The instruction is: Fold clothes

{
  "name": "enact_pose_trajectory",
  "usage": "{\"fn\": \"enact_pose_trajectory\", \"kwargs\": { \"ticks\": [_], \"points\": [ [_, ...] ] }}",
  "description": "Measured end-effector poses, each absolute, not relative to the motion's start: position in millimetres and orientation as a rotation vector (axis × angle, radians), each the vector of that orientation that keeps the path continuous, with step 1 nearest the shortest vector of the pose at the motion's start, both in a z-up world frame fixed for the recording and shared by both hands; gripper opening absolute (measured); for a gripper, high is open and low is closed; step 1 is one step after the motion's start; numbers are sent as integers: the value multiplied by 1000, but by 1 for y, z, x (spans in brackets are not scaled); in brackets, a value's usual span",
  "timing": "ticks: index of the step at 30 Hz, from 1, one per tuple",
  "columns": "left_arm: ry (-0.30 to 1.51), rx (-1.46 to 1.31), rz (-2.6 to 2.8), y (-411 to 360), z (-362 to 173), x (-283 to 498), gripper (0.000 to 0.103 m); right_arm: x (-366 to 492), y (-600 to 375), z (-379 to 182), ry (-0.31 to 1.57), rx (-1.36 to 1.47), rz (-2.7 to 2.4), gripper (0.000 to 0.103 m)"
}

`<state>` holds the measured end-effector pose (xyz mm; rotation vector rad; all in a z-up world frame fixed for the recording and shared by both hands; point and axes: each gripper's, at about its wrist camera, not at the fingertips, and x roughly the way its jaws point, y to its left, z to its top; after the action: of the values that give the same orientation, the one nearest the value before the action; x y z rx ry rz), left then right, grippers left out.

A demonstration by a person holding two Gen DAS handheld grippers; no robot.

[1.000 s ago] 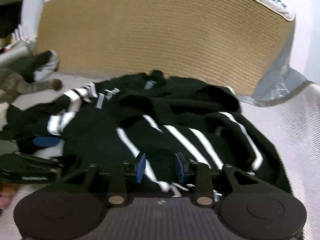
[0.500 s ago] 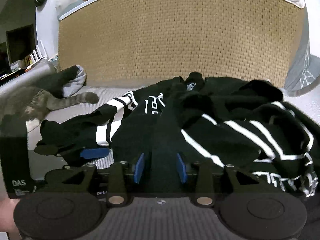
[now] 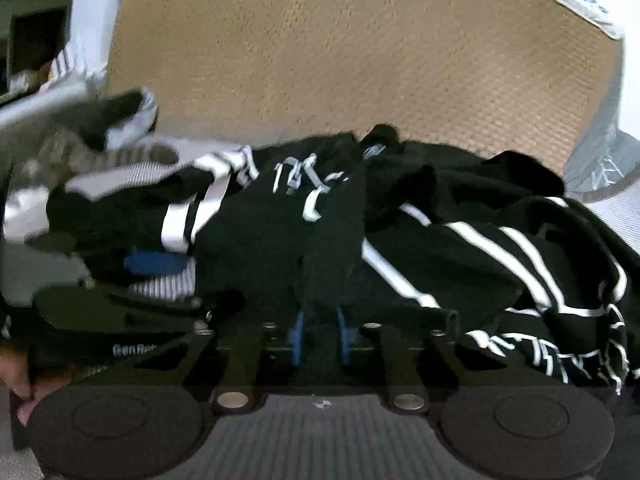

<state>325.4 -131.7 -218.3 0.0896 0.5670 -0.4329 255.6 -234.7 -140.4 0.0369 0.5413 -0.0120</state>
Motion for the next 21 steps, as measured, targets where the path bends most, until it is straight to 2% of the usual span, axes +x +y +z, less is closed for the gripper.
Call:
{"fn": "enact_pose_trajectory", "kwargs": {
  "ticks": [5,21],
  "points": [
    [567,90,-434,-131,-218,325,70,243,-265,-126,418,174,-129,12],
    [566,89,-438,-131,-218,325,70,191,-380,-68,162,362,-444,11]
  ]
}}
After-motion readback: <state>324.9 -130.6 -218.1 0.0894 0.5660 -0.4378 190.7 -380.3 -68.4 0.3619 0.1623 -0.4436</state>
